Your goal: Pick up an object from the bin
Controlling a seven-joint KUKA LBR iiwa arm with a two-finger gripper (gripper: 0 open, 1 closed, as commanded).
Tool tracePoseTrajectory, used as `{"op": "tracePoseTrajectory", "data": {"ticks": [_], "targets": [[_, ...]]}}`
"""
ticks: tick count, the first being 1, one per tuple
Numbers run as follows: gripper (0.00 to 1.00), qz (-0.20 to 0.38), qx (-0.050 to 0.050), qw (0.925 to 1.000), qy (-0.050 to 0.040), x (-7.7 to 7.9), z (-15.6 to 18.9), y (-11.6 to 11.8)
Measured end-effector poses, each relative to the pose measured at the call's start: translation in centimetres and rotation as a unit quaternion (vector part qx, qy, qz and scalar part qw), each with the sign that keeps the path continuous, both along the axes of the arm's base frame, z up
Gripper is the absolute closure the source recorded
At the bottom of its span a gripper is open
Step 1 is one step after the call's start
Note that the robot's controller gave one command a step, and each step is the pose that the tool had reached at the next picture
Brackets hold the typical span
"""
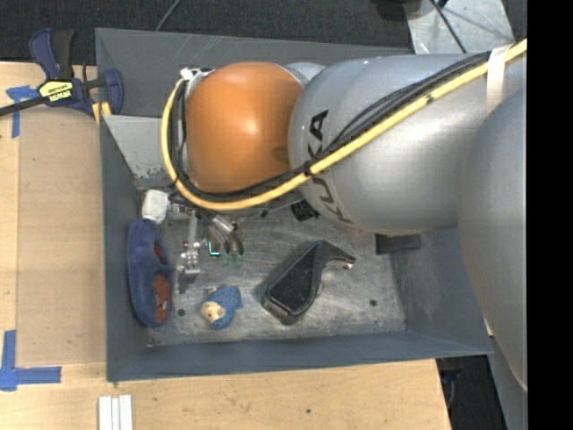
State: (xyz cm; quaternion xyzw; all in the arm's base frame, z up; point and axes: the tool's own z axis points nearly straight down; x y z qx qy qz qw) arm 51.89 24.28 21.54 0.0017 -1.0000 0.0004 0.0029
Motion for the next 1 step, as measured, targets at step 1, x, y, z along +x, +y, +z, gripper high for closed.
{"op": "tracePoseTrajectory", "data": {"ticks": [1], "targets": [[0.0, 0.189, 0.002, 0.9819, -0.0085, -1.25, -14.09, -1.57]]}}
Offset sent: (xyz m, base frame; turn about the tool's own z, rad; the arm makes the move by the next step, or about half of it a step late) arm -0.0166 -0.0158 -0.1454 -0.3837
